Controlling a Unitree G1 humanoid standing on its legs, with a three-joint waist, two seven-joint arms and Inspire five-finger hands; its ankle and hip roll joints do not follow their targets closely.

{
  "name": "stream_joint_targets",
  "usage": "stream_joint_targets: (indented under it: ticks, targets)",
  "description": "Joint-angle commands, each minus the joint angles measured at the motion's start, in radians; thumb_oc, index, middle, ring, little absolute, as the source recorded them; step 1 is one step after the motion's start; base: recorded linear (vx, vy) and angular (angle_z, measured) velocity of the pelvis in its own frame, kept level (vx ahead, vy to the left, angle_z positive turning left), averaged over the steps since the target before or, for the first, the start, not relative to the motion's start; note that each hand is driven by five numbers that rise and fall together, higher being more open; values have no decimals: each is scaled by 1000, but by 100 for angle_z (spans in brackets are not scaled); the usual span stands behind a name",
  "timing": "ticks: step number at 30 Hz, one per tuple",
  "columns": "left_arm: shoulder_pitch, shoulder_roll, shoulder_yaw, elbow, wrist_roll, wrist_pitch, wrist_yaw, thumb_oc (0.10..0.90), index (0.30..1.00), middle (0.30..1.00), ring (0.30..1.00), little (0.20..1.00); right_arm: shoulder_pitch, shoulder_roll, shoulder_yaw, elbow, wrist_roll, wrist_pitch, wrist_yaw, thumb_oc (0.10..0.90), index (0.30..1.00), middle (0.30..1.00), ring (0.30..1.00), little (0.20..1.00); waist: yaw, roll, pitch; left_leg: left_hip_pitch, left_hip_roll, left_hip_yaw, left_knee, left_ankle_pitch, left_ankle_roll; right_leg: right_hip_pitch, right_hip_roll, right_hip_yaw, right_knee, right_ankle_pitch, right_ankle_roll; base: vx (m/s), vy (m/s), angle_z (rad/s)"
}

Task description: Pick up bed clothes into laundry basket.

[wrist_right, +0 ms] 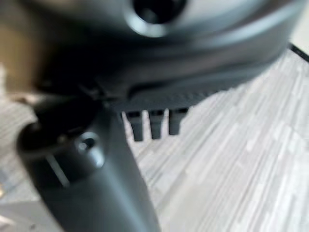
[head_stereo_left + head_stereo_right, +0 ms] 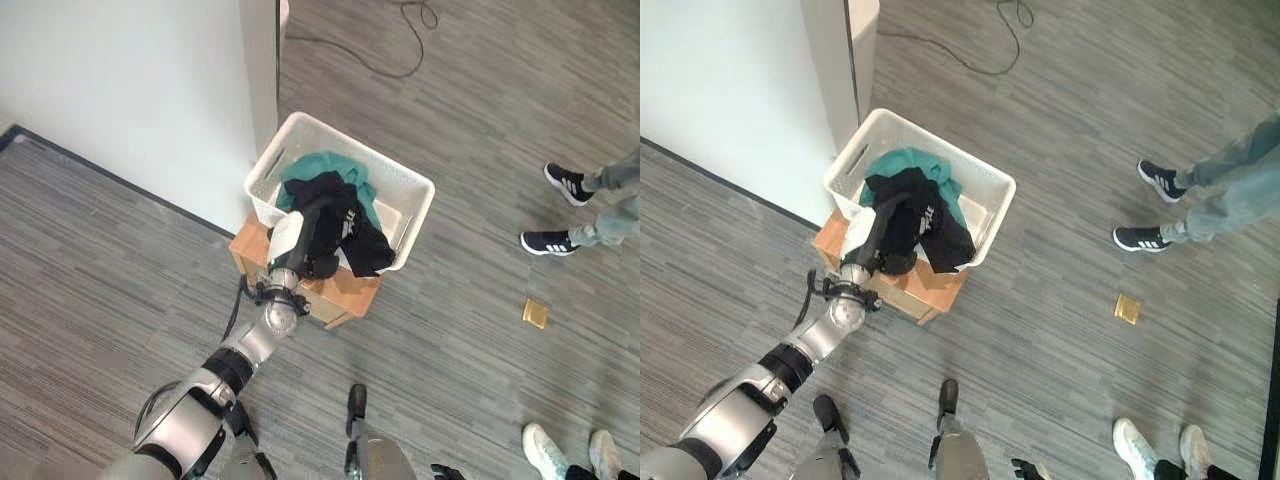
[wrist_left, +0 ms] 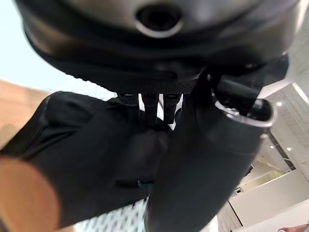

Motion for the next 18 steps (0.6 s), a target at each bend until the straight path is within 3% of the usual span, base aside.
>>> stream_joint_targets:
  ticks: [1,2,18]
  targets:
    - [-217,-41,34,11,81,-46,84,761,841,841,841,841,-8,-61,25,-26,27,-8,-40,800,900,900,900,900,0,7,4,-18,59,-32,2,-37,-36,-16,-9,9,13,-14,76,-25,31,-5]
    - [-232,-37,38,14,98,-42,93,400,300,300,300,300,-9,-62,30,-30,24,-12,-41,800,900,900,900,900,-3,9,5,-21,61,-29,2,-38,-37,-20,-12,9,13,-12,78,-2,27,-3]
    - [-200,-63,38,13,115,-37,92,400,300,300,300,300,-29,-77,18,-16,32,-14,-43,800,900,900,900,900,-5,46,-36,37,48,-21,2,-59,-35,22,-16,13,12,-32,71,13,5,-1]
